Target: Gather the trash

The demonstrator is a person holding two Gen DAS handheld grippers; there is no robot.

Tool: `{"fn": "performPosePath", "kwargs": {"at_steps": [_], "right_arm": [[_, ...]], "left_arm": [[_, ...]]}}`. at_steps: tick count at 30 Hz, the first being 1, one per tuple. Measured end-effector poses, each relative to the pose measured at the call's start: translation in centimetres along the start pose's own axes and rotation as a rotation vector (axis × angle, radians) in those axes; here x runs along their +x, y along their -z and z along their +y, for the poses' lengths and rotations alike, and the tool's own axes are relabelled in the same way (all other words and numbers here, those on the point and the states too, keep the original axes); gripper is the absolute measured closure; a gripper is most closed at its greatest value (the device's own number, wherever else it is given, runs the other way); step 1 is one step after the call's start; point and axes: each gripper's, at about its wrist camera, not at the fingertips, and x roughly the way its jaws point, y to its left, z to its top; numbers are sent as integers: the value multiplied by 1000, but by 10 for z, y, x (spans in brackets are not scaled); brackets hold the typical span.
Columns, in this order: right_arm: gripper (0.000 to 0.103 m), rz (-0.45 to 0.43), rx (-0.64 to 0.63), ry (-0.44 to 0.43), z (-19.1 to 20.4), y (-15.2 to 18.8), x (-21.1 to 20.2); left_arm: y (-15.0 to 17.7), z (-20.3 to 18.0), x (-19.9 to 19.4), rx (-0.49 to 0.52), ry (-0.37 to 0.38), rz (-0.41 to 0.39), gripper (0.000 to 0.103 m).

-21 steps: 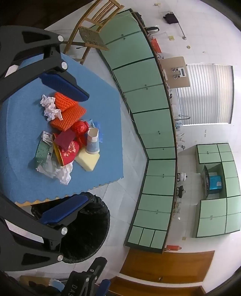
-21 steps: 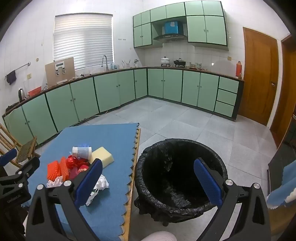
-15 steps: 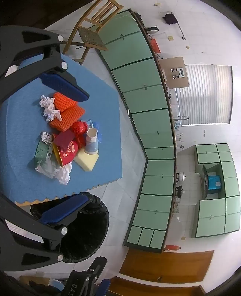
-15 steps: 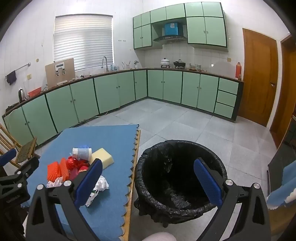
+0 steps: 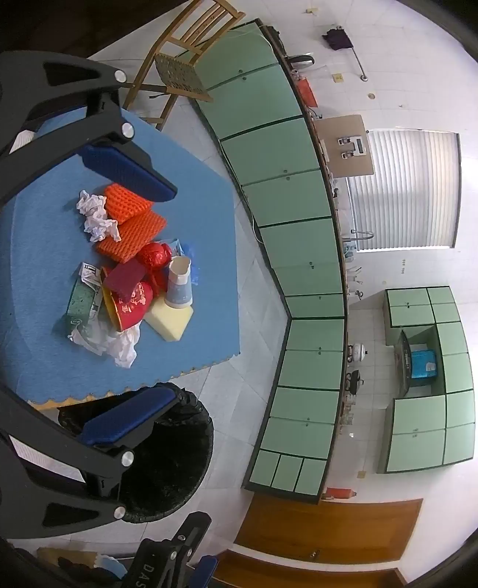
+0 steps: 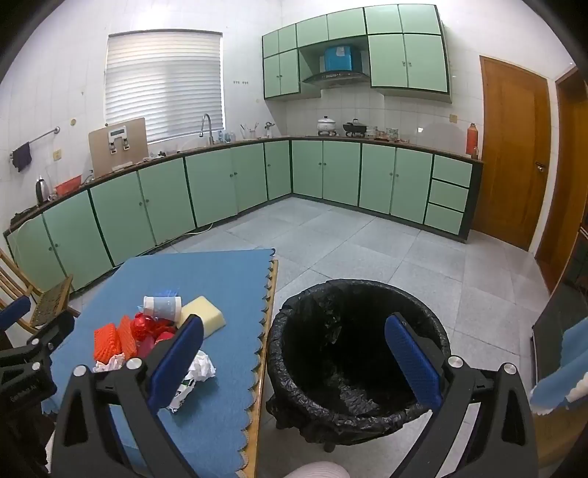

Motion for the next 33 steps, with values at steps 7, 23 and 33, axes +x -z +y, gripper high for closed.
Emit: {"fn": "performPosePath", "kwargs": {"at_steps": [7, 23, 33], "right_arm": [[6, -2, 0, -1, 0, 1, 1], [6, 1, 4, 3, -1, -1, 3], [6, 3, 10, 4, -4, 2, 6]], "left_arm": [[0, 0, 1, 0, -2, 0, 5], [-2, 6, 4, -3, -2, 9, 5], [0, 3, 3, -1, -3, 7, 5]]}}
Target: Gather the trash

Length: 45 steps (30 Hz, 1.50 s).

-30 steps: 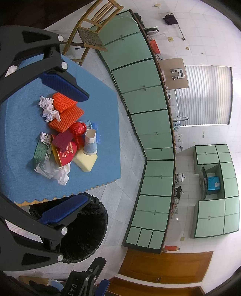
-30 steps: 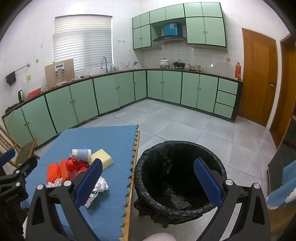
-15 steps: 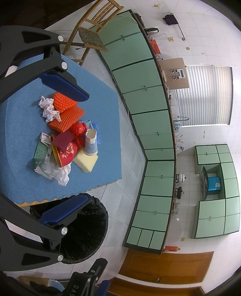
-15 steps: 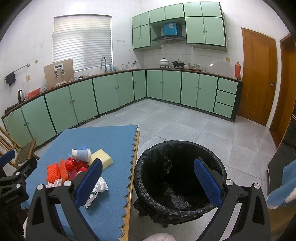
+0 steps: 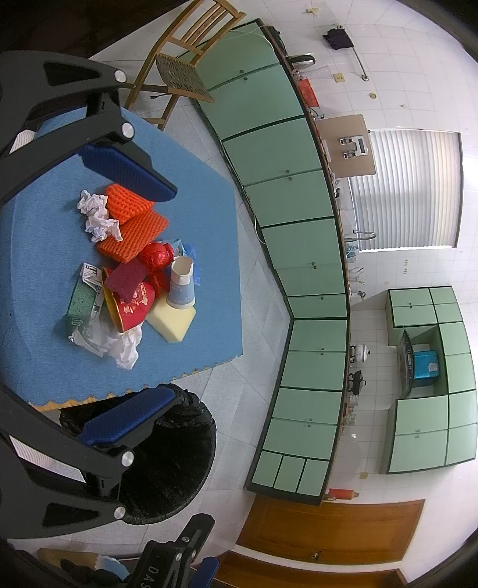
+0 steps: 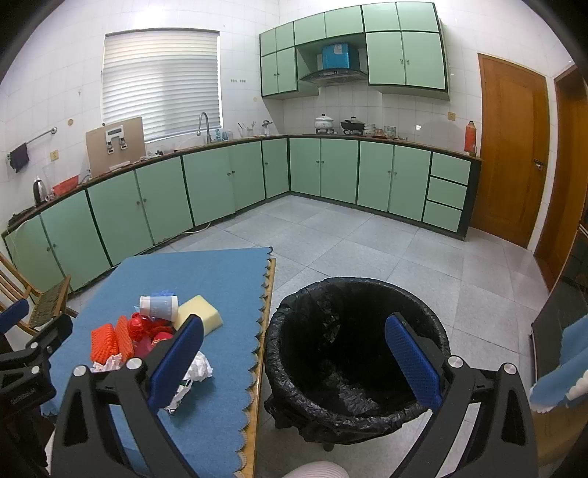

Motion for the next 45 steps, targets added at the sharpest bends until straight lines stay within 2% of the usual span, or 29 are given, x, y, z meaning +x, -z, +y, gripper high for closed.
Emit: {"fn": "performPosePath", "kwargs": {"at_steps": [45], "right_arm": [[6, 10, -9, 6, 3, 3, 6]], "left_arm": [[2, 4, 6, -9, -8, 8, 5]]}}
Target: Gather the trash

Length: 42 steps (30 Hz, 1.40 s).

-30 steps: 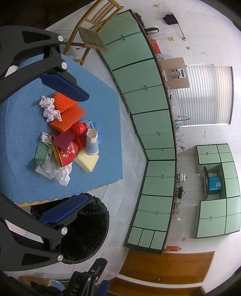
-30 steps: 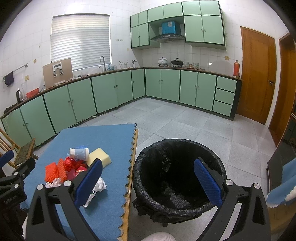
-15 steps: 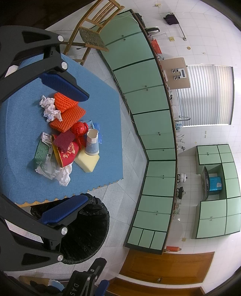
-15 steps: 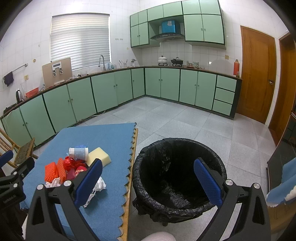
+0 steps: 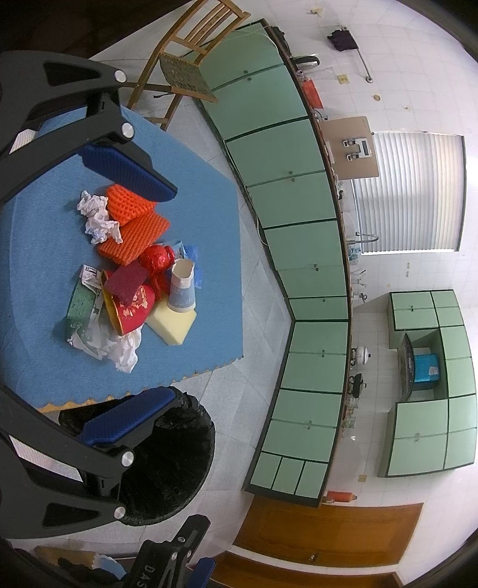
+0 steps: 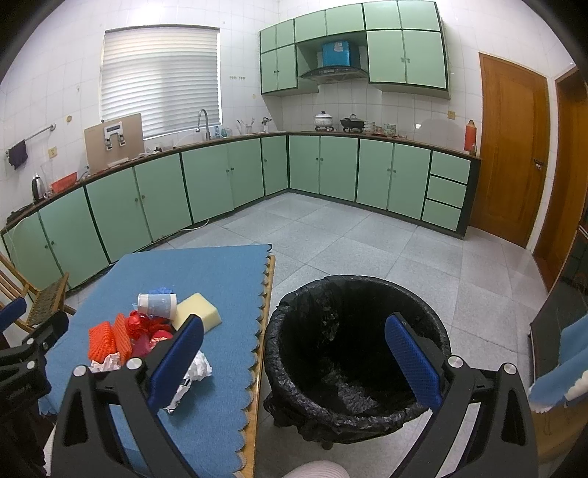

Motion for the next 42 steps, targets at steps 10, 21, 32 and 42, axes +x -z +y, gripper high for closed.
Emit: {"fn": "performPosePath", "kwargs": {"at_steps": [10, 21, 32, 42], "right_arm": [[6, 2, -22, -17, 27, 5, 17], [6, 80, -25, -94, 84, 55, 78], [13, 200, -74, -152, 140, 105, 116], [14, 215, -100, -101, 138, 106, 128]], "left_arm": [[6, 38, 28, -12, -65, 17, 5], [57, 106, 91, -12, -134, 137, 5], [105, 135, 116, -18, -163, 245, 5], [129, 137, 133, -36, -139, 300, 15]]}}
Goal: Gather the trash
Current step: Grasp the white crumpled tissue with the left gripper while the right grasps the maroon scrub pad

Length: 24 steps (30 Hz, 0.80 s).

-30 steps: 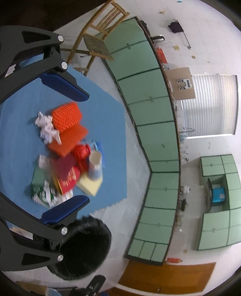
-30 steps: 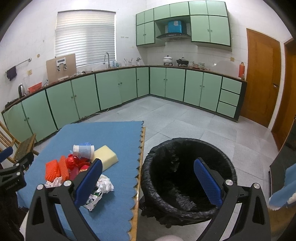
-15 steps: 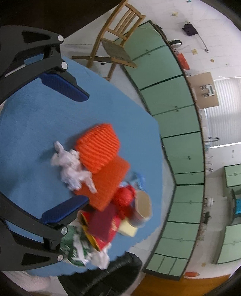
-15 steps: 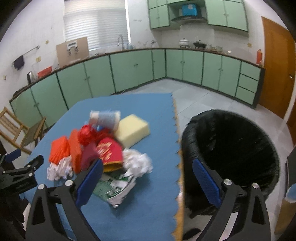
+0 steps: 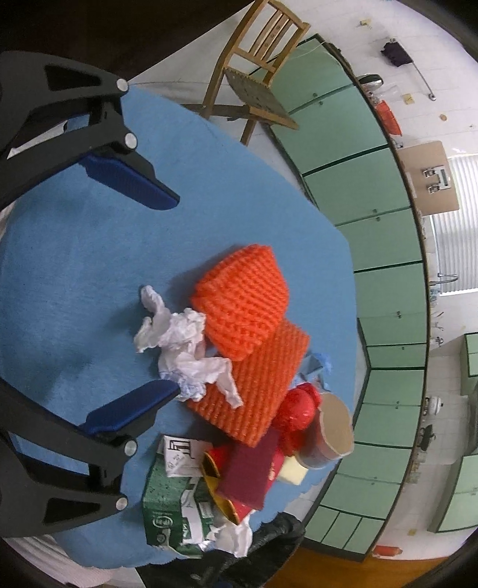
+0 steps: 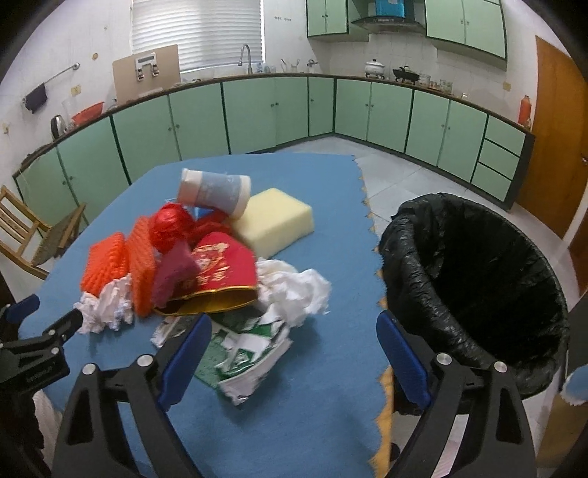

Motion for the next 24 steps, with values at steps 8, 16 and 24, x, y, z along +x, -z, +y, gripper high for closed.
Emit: {"fn": "performPosePath", "kwargs": {"at_steps": [8, 16, 24], "right_arm": [[14, 16, 1, -3, -4, -1, 11], [14, 6, -19, -16, -2, -8, 16], [30, -18, -40, -62, 6, -18, 11]], "left_arm": [[-5, -13, 25, -1, 45, 42, 20], [-17, -32, 44, 24, 112, 88, 48], [-17, -31, 31, 15, 159, 63, 82]]}}
